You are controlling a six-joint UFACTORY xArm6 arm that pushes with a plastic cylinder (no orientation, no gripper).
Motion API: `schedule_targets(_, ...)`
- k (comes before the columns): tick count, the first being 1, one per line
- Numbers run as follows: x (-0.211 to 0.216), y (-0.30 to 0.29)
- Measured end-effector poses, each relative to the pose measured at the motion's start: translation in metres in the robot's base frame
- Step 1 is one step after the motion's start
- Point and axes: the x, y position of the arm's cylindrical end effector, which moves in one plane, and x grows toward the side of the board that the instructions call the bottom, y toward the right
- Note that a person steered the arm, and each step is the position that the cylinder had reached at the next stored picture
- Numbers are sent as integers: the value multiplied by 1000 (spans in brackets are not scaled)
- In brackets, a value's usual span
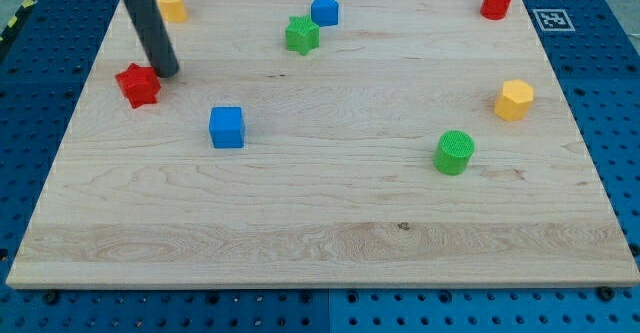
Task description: Move the green circle a bit right and down
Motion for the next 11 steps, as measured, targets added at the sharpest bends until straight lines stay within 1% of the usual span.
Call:
schedule_targets(2, 3, 93)
schedule_targets(3, 15, 121)
schedule_targets(5, 16, 123)
schedule_targets(6, 16, 141)
schedule_targets(7, 16, 172)
schedule_targets(8, 30, 206)
schedule_targets(11, 96, 305)
